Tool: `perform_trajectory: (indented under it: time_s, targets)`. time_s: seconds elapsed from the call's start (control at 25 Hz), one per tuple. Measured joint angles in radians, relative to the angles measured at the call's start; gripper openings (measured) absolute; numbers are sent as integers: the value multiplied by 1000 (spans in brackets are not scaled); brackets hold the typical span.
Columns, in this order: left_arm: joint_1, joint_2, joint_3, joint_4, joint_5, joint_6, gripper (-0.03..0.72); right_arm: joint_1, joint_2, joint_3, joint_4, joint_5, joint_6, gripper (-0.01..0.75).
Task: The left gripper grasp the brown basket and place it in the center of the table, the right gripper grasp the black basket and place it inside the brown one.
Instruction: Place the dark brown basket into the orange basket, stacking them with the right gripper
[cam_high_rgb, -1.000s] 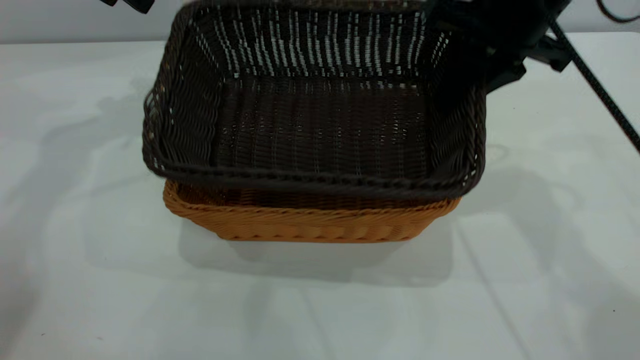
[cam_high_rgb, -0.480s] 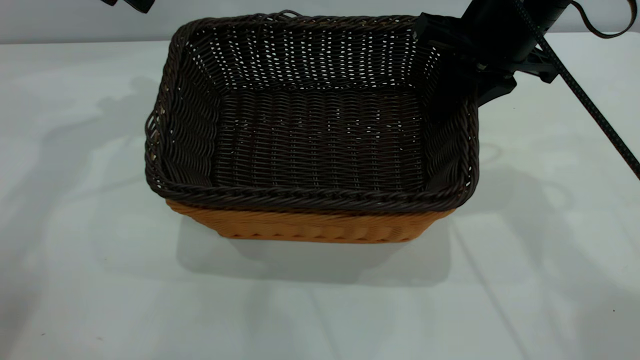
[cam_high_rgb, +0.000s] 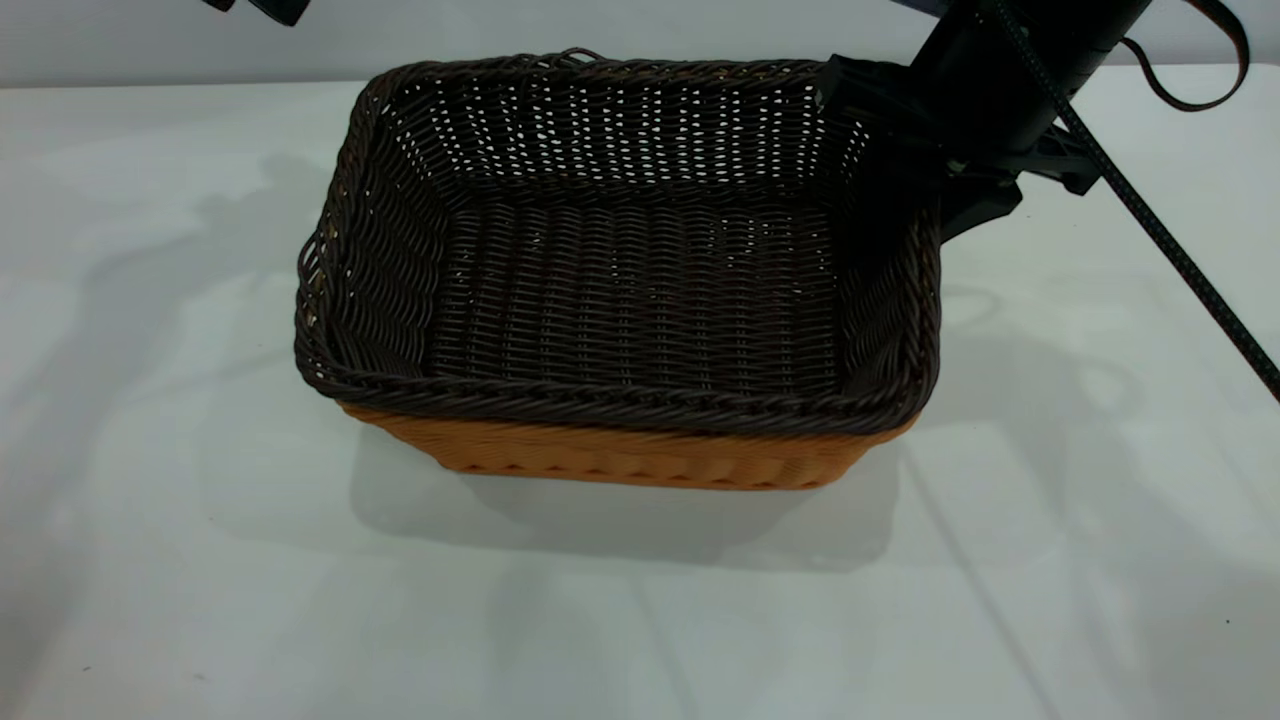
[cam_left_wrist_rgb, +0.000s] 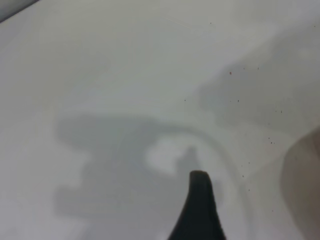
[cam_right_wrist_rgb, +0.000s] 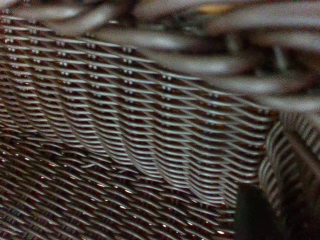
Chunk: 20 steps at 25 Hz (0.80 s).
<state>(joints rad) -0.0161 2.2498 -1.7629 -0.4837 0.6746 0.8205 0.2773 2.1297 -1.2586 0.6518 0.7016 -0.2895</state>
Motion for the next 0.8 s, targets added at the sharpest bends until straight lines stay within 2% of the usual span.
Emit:
perform_trajectory:
  time_s: [0.24, 0.36, 0.64, 0.8]
  targets:
    - [0, 0, 0, 0, -7, 0, 530, 0, 0, -6, -12, -1, -7, 515]
    - [0, 0, 0, 0, -13, 0, 530, 0, 0, -38, -70, 21, -13, 606]
    - [0, -66, 0, 0, -16, 0, 530, 0, -12, -172, -187, 149, -2, 626]
    - [0, -143, 0, 0, -8, 0, 530, 0, -92, -191, -271, 181, 26, 618]
